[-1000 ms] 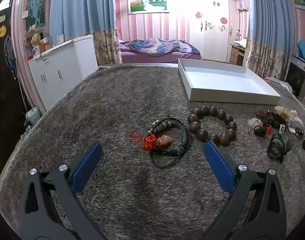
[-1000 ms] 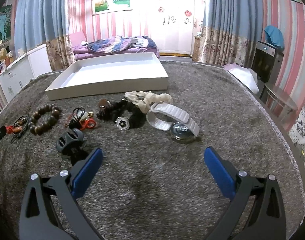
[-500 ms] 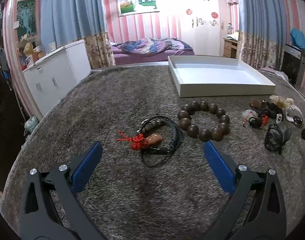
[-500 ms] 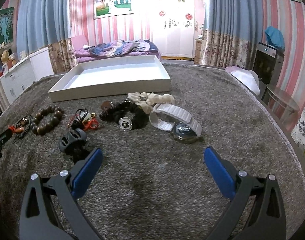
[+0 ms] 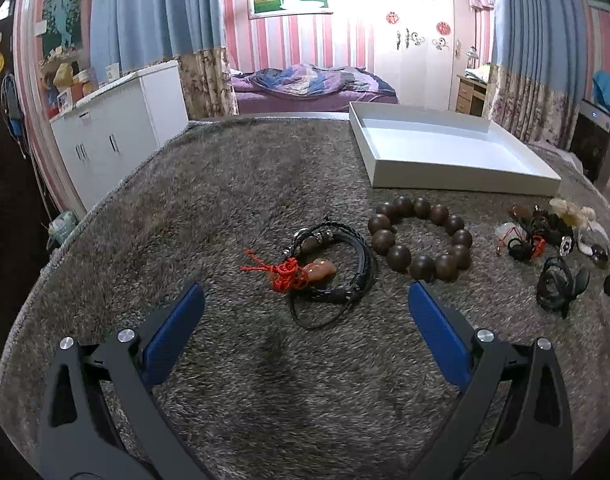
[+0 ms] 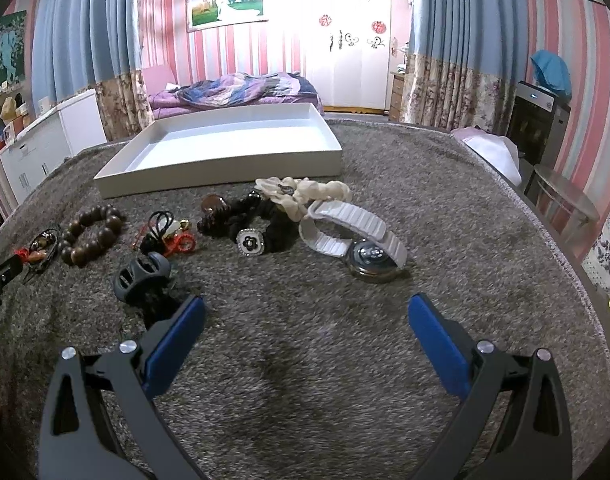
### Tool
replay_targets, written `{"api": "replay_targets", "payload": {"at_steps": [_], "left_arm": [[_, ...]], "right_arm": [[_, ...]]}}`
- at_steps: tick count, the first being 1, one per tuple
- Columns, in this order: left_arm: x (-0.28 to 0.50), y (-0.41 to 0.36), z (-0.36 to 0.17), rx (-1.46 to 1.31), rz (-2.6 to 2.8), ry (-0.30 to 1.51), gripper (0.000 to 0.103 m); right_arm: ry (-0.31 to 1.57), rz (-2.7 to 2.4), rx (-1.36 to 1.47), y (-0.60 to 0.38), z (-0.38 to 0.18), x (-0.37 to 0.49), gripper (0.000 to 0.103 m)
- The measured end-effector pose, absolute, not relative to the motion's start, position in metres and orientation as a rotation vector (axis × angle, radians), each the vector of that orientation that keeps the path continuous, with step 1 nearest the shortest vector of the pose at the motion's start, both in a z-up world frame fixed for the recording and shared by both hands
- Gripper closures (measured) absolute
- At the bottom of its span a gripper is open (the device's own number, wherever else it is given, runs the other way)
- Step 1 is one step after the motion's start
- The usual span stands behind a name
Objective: Organize jewelry
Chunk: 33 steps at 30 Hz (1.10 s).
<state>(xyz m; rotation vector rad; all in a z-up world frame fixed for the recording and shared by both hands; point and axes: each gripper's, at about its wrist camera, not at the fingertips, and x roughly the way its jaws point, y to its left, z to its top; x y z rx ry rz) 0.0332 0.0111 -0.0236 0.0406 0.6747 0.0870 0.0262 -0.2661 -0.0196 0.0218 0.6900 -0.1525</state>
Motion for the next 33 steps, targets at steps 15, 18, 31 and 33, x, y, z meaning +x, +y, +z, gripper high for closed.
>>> {"api": "replay_targets", "payload": {"at_steps": [15,18,31,33], "left_arm": [[0.0329,0.0080,-0.0230,0.061,0.072,0.674,0.003],[0.0328,0.0073,-0.0229,0.064,0.072,0.674,0.003],[0.0348,0.0071,-0.0229,0.060,0.074,0.675,0.003],[0.0356,0.0073,-0.0231,0.059,0.073,0.677,0.003]], "right_arm": [[0.682,-0.159,0.019,-0.2657,-0.0189,0.0248,0.002],[0.681,-0.159,0.020,-0.2655,-0.0189,0.0248,0.002],[0.685,-0.159,0.020,-0.2655,-0.0193,0.0249,0.002],[0.685,-0.160,0.019,-0.2657,-0.0193,0.0248,0.002]]}}
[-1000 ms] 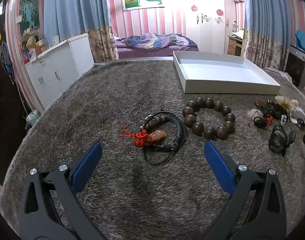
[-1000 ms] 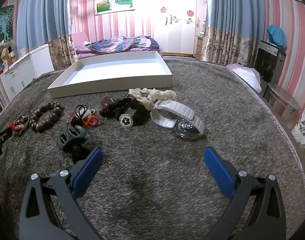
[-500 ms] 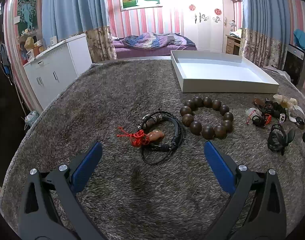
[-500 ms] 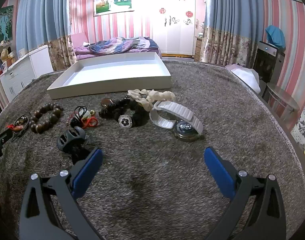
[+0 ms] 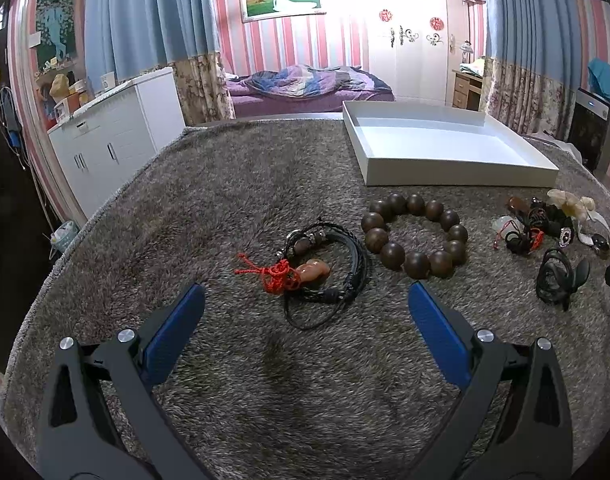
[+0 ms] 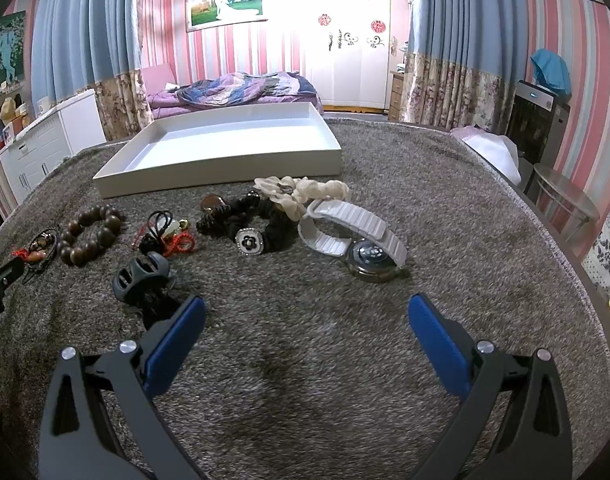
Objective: Organize jewelry
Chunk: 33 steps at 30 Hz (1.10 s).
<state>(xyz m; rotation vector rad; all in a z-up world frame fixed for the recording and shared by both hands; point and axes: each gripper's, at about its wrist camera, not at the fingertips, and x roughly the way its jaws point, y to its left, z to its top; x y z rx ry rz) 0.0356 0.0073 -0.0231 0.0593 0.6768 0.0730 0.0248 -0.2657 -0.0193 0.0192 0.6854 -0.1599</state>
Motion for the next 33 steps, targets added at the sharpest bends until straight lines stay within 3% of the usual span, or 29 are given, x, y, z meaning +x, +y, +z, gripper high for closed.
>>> {"api": "replay_targets", "payload": {"at_steps": [33], "left_arm": [[0.041,0.005,-0.023,0.045,0.035,0.728,0.003]], "right_arm": [[0.667,-0.155,0.061,-0.277,-0.004,0.023,0.002]]}}
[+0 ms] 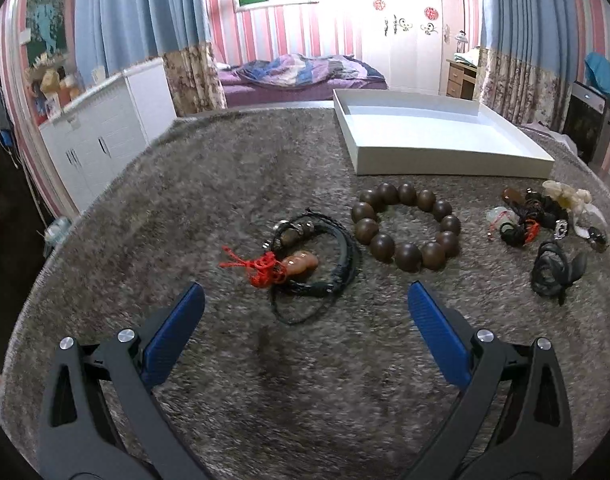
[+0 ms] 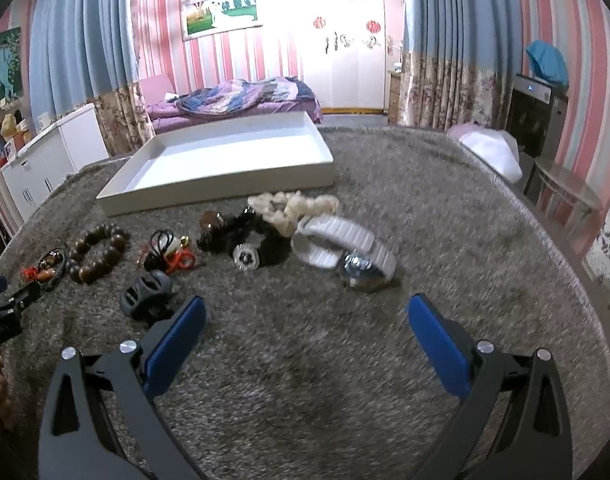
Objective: Organize jewelry
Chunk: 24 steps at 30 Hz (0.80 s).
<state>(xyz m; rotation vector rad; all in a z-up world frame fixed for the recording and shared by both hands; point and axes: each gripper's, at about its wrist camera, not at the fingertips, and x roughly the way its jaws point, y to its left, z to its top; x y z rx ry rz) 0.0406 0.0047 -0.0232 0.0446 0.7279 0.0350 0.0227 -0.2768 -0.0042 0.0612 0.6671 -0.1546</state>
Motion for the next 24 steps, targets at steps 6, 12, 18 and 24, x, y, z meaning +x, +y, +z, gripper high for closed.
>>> {"api": "replay_targets", "payload": {"at_steps": [6,12,18,24], "left_arm": [[0.044,0.000,-0.014,0.045,0.031,0.708,0.003],[0.057,0.004,-0.007,0.066,0.048,0.697,0.003],[0.073,0.021,-0.009,0.064,0.069,0.717,0.003],[0.091,0.034,-0.023,0.069,0.072,0.766,0.003]], "right_arm": [[0.660,-0.174,0.020,-0.291,0.001,0.033,0.002],[0.685,-0.176,-0.001,-0.301,0.000,0.052,0.003],[0.765,-0.173,0.015,-0.313,-0.015,0.080,0.022],[0.837,-0.201,0.042,-0.327,-0.031,0.101,0.041]]}}
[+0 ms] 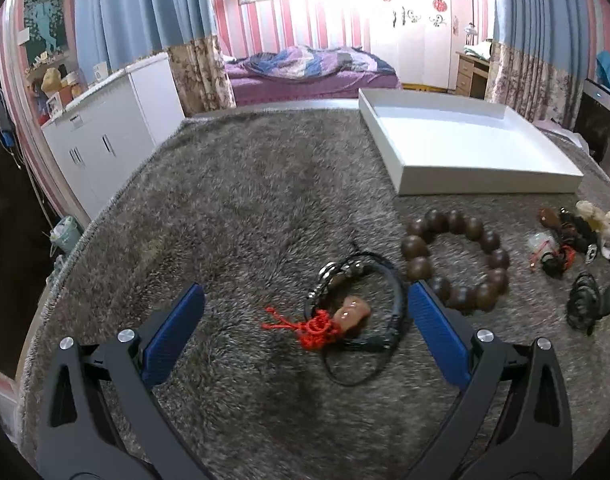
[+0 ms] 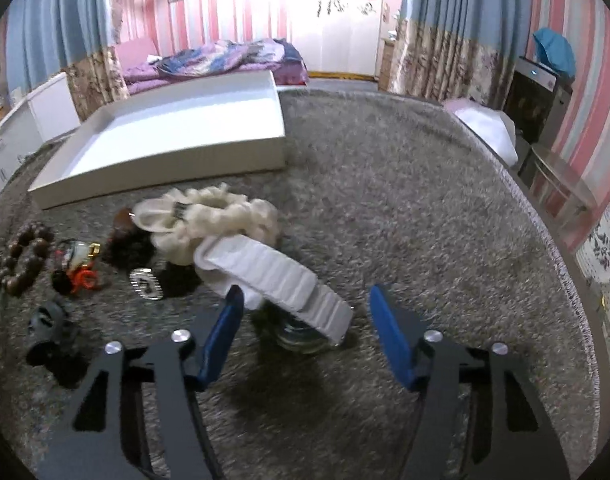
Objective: Organize jewelry
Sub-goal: 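Grasp the white-strap watch with the right tool while the left tool grasps the black cord bracelet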
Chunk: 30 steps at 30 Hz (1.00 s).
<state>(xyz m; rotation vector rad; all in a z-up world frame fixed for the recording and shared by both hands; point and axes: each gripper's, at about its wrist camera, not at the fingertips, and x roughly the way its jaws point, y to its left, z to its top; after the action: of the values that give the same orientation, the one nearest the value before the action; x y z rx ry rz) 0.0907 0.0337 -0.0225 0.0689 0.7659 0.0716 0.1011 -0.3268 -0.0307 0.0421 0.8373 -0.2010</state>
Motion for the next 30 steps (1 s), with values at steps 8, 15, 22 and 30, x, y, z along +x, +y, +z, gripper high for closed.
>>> {"api": "replay_targets", "payload": {"at_steps": [8,15,22,30], "left_arm": [[0.109,0.042,-0.037,0.054,0.051,0.806,0.003],[0.128,0.041,-0.049,0.032,-0.018,0.858,0.033],[0.129,0.038,-0.050,0.002,-0.078,0.851,0.078],[0.122,0.038,-0.045,-0.007,-0.101,0.829,0.093]], "right_arm": [[0.793,-0.214,0.044,-0.330,-0.025,0.099,0.074],[0.776,-0.203,0.059,-0.334,-0.021,0.096,0.080],[0.765,-0.192,0.069,-0.334,-0.019,0.093,0.084],[0.763,-0.192,0.068,-0.335,-0.018,0.093,0.085]]}}
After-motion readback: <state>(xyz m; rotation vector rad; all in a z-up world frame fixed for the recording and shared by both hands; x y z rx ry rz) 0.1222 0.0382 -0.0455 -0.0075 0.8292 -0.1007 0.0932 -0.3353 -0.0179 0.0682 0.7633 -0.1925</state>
